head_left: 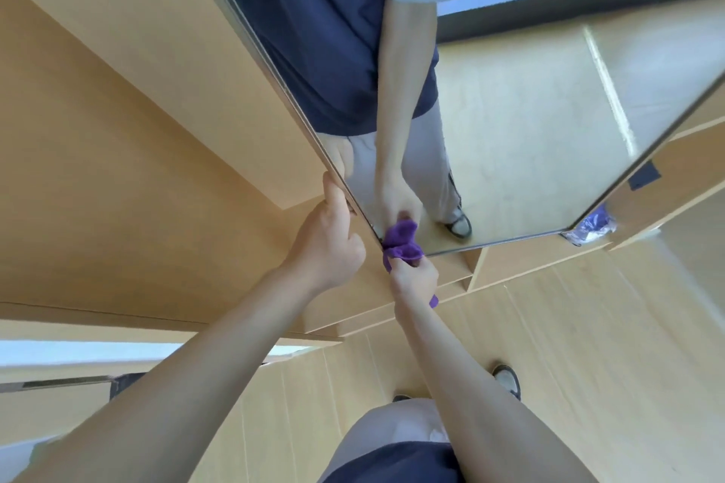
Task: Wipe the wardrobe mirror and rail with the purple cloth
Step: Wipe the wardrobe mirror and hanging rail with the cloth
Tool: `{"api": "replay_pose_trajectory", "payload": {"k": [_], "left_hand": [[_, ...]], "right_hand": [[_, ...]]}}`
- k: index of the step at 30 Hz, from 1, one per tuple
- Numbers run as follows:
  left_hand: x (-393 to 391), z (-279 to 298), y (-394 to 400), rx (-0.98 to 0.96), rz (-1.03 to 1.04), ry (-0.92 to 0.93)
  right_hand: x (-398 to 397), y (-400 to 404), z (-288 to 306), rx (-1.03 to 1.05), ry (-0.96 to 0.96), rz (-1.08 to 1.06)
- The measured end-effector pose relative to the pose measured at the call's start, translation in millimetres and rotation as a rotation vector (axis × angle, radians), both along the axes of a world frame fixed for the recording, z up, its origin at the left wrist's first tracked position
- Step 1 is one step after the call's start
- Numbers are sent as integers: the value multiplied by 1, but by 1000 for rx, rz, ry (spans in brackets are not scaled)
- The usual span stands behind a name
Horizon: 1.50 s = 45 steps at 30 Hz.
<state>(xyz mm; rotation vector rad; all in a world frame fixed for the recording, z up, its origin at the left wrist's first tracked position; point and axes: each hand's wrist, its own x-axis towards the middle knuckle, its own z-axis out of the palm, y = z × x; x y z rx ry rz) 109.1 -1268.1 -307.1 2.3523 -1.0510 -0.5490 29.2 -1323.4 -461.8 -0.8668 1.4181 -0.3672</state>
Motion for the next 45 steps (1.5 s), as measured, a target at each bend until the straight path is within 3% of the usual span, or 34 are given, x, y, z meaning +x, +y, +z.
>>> {"api": "replay_pose_trajectory", "payload": {"k": [8,13,16,25,31,35,39,45], "left_hand": [[8,9,5,35,-50,-38],[9,18,5,5,-132,49],[10,20,3,1,-120,-1],[8,40,-7,-66,-30,57],[0,45,-13,-326,167,42],[-33,38,-23,-435,556,34],[-72,31,-45,-532,826,313],[-122,61,-93,-676,780,450]], "right_hand": [[-5,-10,93,-110,-175,31],[-18,-17,172,-139,-418,61],[-26,-22,210,-152,-543,34],[-67,-50,247,-234,-702,-110],[-84,-69,245,-352,-679,-64],[-99,-83,241,-487,-639,41],[-121,-107,238,-587,-611,157],[-159,-163,259,-678,-659,192]]}}
